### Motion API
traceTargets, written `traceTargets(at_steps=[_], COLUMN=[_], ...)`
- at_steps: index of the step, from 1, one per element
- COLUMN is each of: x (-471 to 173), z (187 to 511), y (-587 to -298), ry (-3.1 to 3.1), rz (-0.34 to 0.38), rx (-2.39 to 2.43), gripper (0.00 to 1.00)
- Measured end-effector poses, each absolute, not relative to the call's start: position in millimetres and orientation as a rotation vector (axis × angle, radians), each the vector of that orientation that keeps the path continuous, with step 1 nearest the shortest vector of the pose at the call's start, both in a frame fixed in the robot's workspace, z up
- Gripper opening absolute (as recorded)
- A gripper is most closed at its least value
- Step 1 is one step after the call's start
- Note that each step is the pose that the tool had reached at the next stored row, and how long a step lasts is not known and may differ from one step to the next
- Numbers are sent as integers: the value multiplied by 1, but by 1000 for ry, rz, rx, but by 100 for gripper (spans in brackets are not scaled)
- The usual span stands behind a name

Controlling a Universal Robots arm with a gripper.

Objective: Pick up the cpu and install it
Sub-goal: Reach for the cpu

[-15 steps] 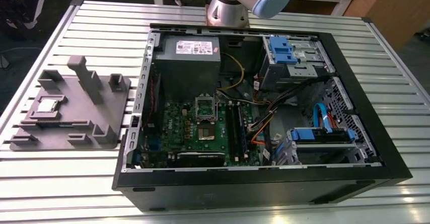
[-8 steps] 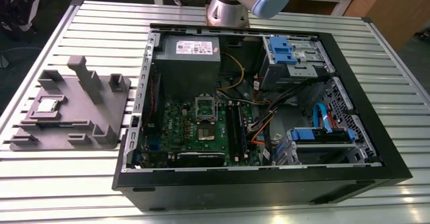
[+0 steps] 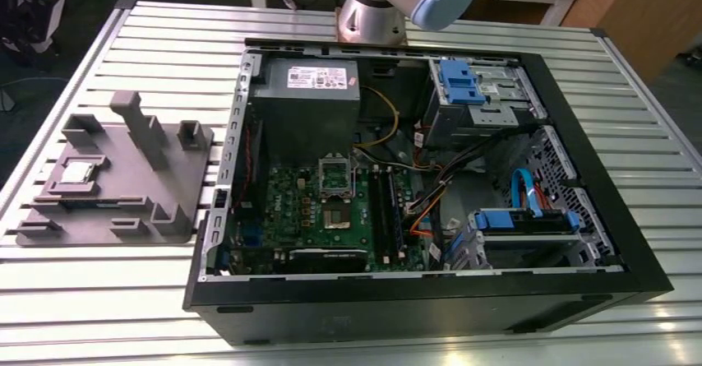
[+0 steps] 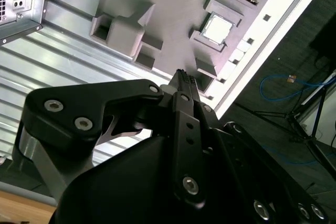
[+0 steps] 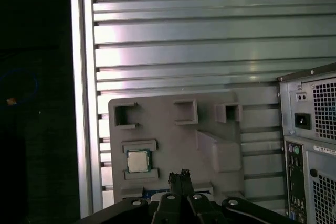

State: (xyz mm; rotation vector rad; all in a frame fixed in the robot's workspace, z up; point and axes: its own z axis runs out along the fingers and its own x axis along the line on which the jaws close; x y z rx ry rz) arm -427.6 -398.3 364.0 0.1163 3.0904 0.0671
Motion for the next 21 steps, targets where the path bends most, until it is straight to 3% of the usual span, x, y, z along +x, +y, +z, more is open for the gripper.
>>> traceTargets(at_steps=[21], x=[-449], z=[340], y=[-409], ry=[3090], rz=[67], rx=[119], gripper=[10])
